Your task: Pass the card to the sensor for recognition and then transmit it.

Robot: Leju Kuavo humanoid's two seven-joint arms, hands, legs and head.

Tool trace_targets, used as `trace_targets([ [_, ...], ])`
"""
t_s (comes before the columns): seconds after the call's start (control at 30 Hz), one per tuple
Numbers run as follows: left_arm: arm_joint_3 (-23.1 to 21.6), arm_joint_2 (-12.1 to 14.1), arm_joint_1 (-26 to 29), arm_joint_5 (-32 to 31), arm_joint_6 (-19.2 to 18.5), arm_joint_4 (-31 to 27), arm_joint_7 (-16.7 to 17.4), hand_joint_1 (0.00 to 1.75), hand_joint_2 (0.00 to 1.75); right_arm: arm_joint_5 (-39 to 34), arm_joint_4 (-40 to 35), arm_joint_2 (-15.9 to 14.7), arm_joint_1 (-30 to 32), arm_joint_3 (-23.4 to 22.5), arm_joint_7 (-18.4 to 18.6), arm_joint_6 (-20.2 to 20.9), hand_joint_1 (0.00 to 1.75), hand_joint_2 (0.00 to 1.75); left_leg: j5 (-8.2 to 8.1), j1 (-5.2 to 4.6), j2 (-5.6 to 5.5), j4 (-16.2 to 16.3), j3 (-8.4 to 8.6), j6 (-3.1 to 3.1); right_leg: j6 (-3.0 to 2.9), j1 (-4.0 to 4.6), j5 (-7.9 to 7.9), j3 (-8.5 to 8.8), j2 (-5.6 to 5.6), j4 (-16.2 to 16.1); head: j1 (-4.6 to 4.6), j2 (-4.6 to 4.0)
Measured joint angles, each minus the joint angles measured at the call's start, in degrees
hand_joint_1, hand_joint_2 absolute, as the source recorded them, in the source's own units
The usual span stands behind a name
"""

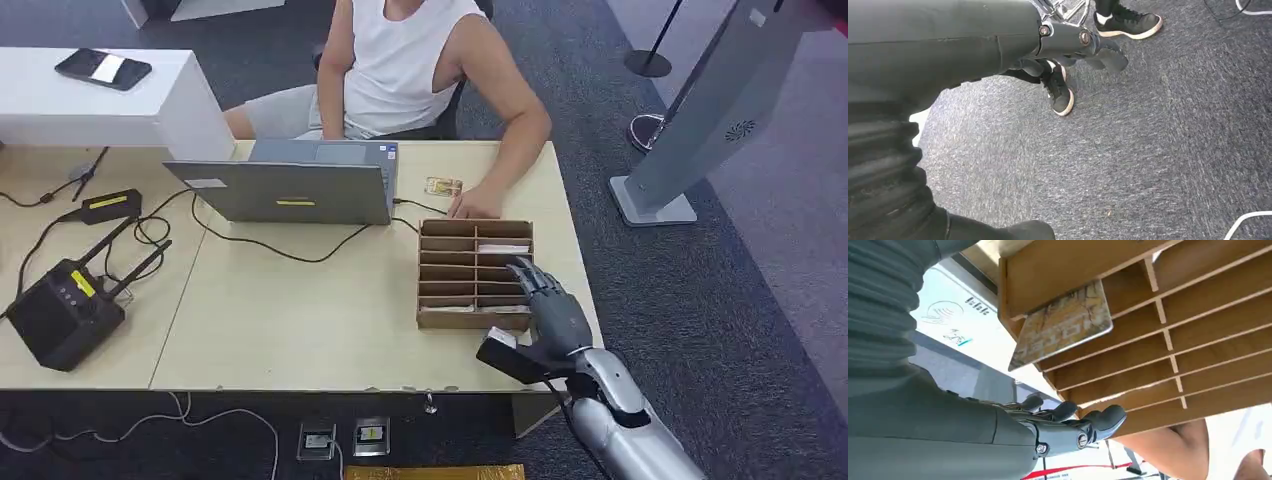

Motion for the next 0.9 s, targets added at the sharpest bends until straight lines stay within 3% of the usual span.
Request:
trace_targets([
  [0.53,0.0,0.0,-0.1,-0.5,-0.4,0.0,0.0,0.00,1.75,-0.2,-0.3,0.1,0.0,0.0,0.4,0.0,0.00,1.75,0.00,0.00,0.00,0.0,0.00,0.00,0.00,0.00,0.00,0.00,0.01,0.0,0.00,0.00],
  [0.57,0.0,0.0,-0.2,-0.5,-0.5,0.0,0.0,0.00,1.75,-0.2,-0.3,0.2,0.0,0.0,0.5,0.1,0.14,1.75,0.00,0.00,0.00,0.0,0.00,0.00,0.00,0.00,0.00,-0.01,0.01,0.0,0.00,0.00],
  [0.6,0.0,0.0,-0.3,-0.6,-0.5,0.0,0.0,0.00,1.75,-0.2,-0.3,0.2,0.0,0.0,0.5,0.2,1.75,1.75,0.00,0.00,0.00,0.0,0.01,0.00,0.00,0.00,0.00,-0.01,0.01,0.0,0.00,0.00],
  [0.9,0.0,0.0,-0.5,-1.0,-0.5,0.0,0.0,0.00,1.75,-0.9,-0.3,0.2,0.0,0.0,1.4,1.9,1.75,1.75,0.00,0.00,0.00,0.0,0.02,0.00,0.00,0.00,0.00,0.00,0.02,0.0,0.00,0.00],
])
